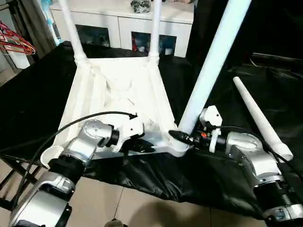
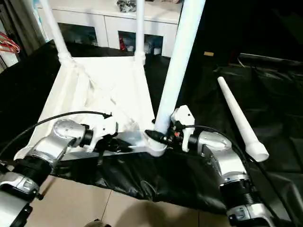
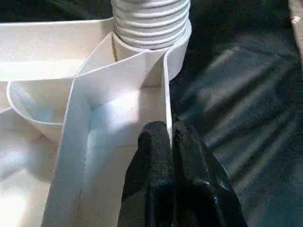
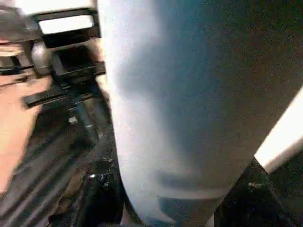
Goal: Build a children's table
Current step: Insert table leg to table base
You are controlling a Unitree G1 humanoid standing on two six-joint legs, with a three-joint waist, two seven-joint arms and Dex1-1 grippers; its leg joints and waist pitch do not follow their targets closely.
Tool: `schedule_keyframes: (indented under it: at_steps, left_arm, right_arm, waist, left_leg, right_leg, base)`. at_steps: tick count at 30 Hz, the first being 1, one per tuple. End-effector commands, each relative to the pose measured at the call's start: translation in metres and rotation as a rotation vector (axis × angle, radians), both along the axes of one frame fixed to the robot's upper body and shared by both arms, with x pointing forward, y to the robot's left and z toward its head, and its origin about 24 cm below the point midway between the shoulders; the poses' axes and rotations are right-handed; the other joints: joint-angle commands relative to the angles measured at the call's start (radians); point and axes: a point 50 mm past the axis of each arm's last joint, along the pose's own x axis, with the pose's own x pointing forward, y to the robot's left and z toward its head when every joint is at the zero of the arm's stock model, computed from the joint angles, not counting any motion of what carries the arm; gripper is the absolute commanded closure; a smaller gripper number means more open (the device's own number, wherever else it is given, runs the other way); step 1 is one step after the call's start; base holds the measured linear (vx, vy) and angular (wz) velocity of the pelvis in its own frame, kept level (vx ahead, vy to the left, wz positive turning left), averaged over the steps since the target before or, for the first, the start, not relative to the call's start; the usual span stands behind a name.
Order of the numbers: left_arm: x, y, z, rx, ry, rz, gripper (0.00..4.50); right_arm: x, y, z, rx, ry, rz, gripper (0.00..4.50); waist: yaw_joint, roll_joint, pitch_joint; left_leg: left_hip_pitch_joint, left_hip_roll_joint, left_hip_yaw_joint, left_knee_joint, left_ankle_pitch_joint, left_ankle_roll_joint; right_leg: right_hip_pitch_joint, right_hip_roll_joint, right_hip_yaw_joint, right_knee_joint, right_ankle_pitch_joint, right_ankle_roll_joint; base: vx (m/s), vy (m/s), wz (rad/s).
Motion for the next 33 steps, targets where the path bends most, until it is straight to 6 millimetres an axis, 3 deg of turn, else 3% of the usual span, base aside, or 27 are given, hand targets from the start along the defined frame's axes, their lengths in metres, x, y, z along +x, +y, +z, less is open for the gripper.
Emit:
schedule_keyframes:
  at_steps: [1,16,17,21,24,28,29,30,31,32,33]
  left_arm:
    - [0.007,-0.005,0.016,0.004,-0.044,-0.063,4.50]
    - [0.010,0.003,0.016,0.023,-0.044,-0.030,4.50]
    - [0.010,0.003,0.015,0.024,-0.043,-0.030,4.50]
    - [0.010,0.005,0.016,0.020,-0.042,-0.023,4.50]
    - [0.010,0.006,0.016,0.021,-0.045,-0.016,4.50]
    - [0.014,0.005,0.017,0.005,-0.078,0.051,4.50]
    - [0.020,0.003,0.019,-0.005,-0.110,0.133,4.50]
    - [0.021,0.002,0.019,-0.007,-0.113,0.143,4.50]
    - [0.024,0.001,0.021,-0.016,-0.126,0.186,4.50]
    - [0.028,-0.001,0.023,-0.040,-0.138,0.240,4.50]
    - [0.030,-0.004,0.025,-0.058,-0.144,0.275,4.50]
  right_arm:
    - [-0.019,-0.001,-0.031,-0.054,0.157,0.092,2.59]
    - [-0.028,-0.003,-0.040,-0.157,0.137,0.194,2.59]
    - [-0.028,-0.003,-0.041,-0.162,0.137,0.198,2.59]
    - [-0.027,-0.001,-0.043,-0.166,0.139,0.201,2.59]
    - [-0.025,-0.001,-0.043,-0.167,0.139,0.200,2.59]
    - [-0.014,0.000,-0.042,-0.157,0.120,0.087,2.59]
    - [-0.003,-0.001,-0.043,-0.161,0.089,-0.031,2.59]
    - [-0.002,-0.001,-0.043,-0.162,0.087,-0.043,2.59]
    - [0.002,-0.001,-0.044,-0.166,0.079,-0.090,2.59]
    - [0.007,-0.001,-0.045,-0.171,0.074,-0.153,2.59]
    - [0.011,-0.002,-0.045,-0.175,0.071,-0.199,2.59]
  waist:
    - [-0.003,0.011,-0.061]
    - [-0.002,-0.002,-0.056]
    - [-0.003,-0.011,-0.055]
    - [-0.003,-0.008,-0.054]
    - [-0.005,-0.012,-0.055]
    - [-0.009,-0.015,-0.053]
    - [-0.015,-0.017,-0.050]
    - [-0.015,-0.017,-0.050]
    - [-0.025,-0.019,-0.047]
    - [-0.026,-0.021,-0.048]
    - [-0.031,-0.023,-0.048]
  left_leg:
    - [0.018,0.026,-0.003,-0.079,-0.336,-0.003]
    - [0.019,0.027,-0.005,-0.083,-0.360,-0.008]
    - [0.018,0.027,-0.004,-0.084,-0.359,-0.004]
    - [0.018,0.028,-0.006,-0.086,-0.367,-0.007]
    - [0.019,0.028,-0.007,-0.086,-0.380,-0.009]
    - [0.022,0.029,-0.008,-0.088,-0.406,-0.018]
    - [0.021,0.027,-0.011,-0.090,-0.431,-0.033]
    - [0.021,0.027,-0.011,-0.090,-0.431,-0.033]
    - [0.024,0.023,-0.015,-0.088,-0.461,-0.044]
    - [0.027,0.023,-0.016,-0.088,-0.464,-0.046]
    - [0.023,0.021,-0.018,-0.088,-0.465,-0.043]
  right_leg:
    - [0.037,-0.055,0.034,-0.073,-0.208,-0.232]
    - [0.033,-0.061,0.036,-0.083,-0.320,-0.204]
    - [0.033,-0.062,0.036,-0.085,-0.335,-0.198]
    - [0.031,-0.063,0.037,-0.086,-0.356,-0.190]
    - [0.029,-0.063,0.036,-0.086,-0.364,-0.188]
    - [0.024,-0.063,0.037,-0.090,-0.390,-0.182]
    - [0.021,-0.066,0.035,-0.093,-0.437,-0.171]
    - [0.021,-0.066,0.035,-0.093,-0.437,-0.171]
    - [0.018,-0.067,0.030,-0.101,-0.517,-0.149]
    - [0.017,-0.068,0.029,-0.103,-0.540,-0.139]
    - [0.019,-0.068,0.028,-0.107,-0.562,-0.127]
  base:
    - [0.000,0.000,0.00]
    - [0.000,0.000,0.00]
    - [0.000,0.000,0.00]
    - [0.000,0.000,0.00]
    - [0.000,0.000,0.00]
    - [0.000,0.000,0.00]
    - [0.000,0.000,0.00]
    - [0.000,0.000,0.00]
    - [0.000,0.000,0.00]
    - [0.000,0.000,0.00]
    - [0.000,0.000,0.00]
